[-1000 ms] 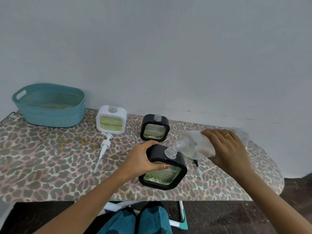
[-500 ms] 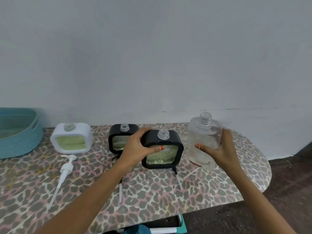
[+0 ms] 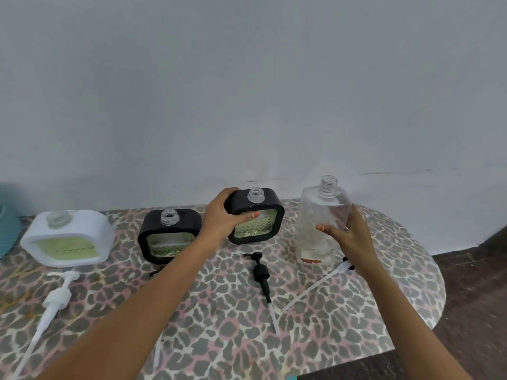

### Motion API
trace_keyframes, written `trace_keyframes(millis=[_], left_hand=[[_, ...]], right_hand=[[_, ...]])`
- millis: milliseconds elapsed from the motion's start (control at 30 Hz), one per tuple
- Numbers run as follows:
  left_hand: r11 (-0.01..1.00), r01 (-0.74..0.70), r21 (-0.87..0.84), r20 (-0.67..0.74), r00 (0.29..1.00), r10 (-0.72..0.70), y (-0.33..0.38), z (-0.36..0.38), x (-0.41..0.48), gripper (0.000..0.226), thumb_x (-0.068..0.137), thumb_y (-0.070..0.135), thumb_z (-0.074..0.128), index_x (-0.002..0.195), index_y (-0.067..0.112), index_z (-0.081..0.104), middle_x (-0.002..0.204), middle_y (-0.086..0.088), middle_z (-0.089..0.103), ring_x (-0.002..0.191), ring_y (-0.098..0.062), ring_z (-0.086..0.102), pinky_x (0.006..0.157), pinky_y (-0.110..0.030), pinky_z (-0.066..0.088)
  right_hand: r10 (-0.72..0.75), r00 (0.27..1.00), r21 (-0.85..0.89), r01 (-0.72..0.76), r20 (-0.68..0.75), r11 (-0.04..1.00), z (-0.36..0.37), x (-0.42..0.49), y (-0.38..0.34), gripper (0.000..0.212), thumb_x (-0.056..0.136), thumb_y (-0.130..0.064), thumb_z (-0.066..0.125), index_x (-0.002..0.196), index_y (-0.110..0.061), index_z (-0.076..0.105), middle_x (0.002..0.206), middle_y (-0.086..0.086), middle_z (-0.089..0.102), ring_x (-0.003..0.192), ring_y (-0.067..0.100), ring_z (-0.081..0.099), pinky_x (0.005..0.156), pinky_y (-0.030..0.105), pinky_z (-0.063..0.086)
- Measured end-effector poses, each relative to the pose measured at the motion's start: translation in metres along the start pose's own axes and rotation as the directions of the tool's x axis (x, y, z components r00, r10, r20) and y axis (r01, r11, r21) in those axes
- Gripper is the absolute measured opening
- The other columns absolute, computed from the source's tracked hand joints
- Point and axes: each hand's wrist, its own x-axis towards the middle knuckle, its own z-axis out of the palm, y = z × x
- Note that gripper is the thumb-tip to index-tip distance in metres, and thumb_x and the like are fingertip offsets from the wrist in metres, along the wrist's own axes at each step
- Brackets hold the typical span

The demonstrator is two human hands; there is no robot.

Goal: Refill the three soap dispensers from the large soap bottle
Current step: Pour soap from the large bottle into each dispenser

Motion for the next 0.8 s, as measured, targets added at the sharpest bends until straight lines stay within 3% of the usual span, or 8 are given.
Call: trace_keyframes(millis=[100, 267, 400, 500, 567, 667, 800], left_hand=[[1.0, 0.025, -0.008, -0.019, 1.0, -0.025, -0.011, 0.006, 0.009, 0.053, 0.061, 0.01, 0.083, 0.105, 0.02, 0.054, 0.106, -0.003, 0.061, 0.101, -0.021, 0.059, 0.089, -0.036, 0.051], [0.997, 0.059, -0.041, 0.014, 0.998, -0.058, -0.024, 0.014, 0.013, 0.052, 0.062, 0.006, 0.081, 0.104, 0.02, 0.054, 0.103, -0.002, 0.061, 0.099, -0.02, 0.059, 0.086, -0.032, 0.051], [0.995, 0.079, -0.062, 0.038, 0.996, -0.077, -0.032, 0.016, 0.012, 0.052, 0.062, 0.003, 0.08, 0.104, 0.02, 0.054, 0.1, 0.002, 0.061, 0.098, -0.018, 0.059, 0.082, -0.027, 0.05], [0.994, 0.086, -0.073, 0.039, 0.996, -0.084, -0.033, 0.015, 0.01, 0.053, 0.062, 0.001, 0.08, 0.104, 0.019, 0.053, 0.096, 0.007, 0.06, 0.095, -0.015, 0.058, 0.079, -0.02, 0.049], [0.995, 0.083, -0.06, 0.042, 0.996, -0.081, -0.033, 0.015, 0.009, 0.054, 0.062, 0.001, 0.08, 0.105, 0.02, 0.053, 0.095, 0.009, 0.06, 0.094, -0.014, 0.057, 0.078, -0.018, 0.048], [0.997, 0.075, -0.035, 0.044, 0.996, -0.073, -0.031, 0.015, 0.006, 0.053, 0.062, 0.002, 0.08, 0.104, 0.022, 0.053, 0.095, 0.01, 0.059, 0.094, -0.013, 0.057, 0.079, -0.02, 0.047], [0.998, 0.055, 0.029, 0.049, 0.997, -0.056, -0.031, 0.014, 0.004, 0.052, 0.063, 0.006, 0.08, 0.103, 0.023, 0.053, 0.095, 0.01, 0.059, 0.095, -0.013, 0.056, 0.084, -0.026, 0.046]], right_hand=[[0.002, 0.999, 0.008, -0.002, 0.042, 1.0, 0.001, 0.008, 0.006, 0.078, 0.072, -0.015, 0.076, 0.139, -0.014, 0.036, 0.131, -0.002, 0.05, 0.117, 0.013, 0.048, 0.091, 0.026, 0.041], [0.032, 0.997, 0.065, -0.037, 0.065, 0.997, 0.004, 0.01, 0.019, 0.08, 0.073, -0.01, 0.074, 0.141, -0.012, 0.031, 0.131, -0.001, 0.048, 0.118, 0.01, 0.046, 0.081, 0.001, 0.041], [0.068, 0.996, 0.117, -0.074, 0.057, 0.99, -0.001, 0.007, 0.024, 0.075, 0.075, -0.007, 0.072, 0.139, -0.012, 0.034, 0.13, 0.0, 0.051, 0.117, 0.009, 0.049, 0.084, 0.006, 0.043], [0.06, 0.994, 0.113, -0.07, 0.09, 0.991, -0.008, 0.004, 0.023, 0.065, 0.076, -0.004, 0.07, 0.133, -0.007, 0.039, 0.116, -0.007, 0.056, 0.1, -0.007, 0.056, 0.073, 0.0, 0.044], [0.059, 0.99, 0.118, -0.075, 0.13, 0.99, -0.011, 0.004, 0.024, 0.064, 0.077, -0.003, 0.069, 0.133, -0.008, 0.039, 0.115, -0.008, 0.056, 0.096, -0.014, 0.056, 0.073, 0.0, 0.044], [0.059, 0.985, 0.114, -0.078, 0.164, 0.99, -0.014, 0.003, 0.024, 0.062, 0.077, -0.003, 0.068, 0.131, -0.011, 0.039, 0.118, -0.005, 0.055, 0.1, -0.011, 0.054, 0.076, 0.002, 0.044], [0.054, 0.981, 0.113, -0.076, 0.186, 0.991, -0.015, 0.002, 0.02, 0.065, 0.077, -0.005, 0.068, 0.134, -0.013, 0.036, 0.122, -0.005, 0.053, 0.11, 0.006, 0.053, 0.079, 0.001, 0.044]])
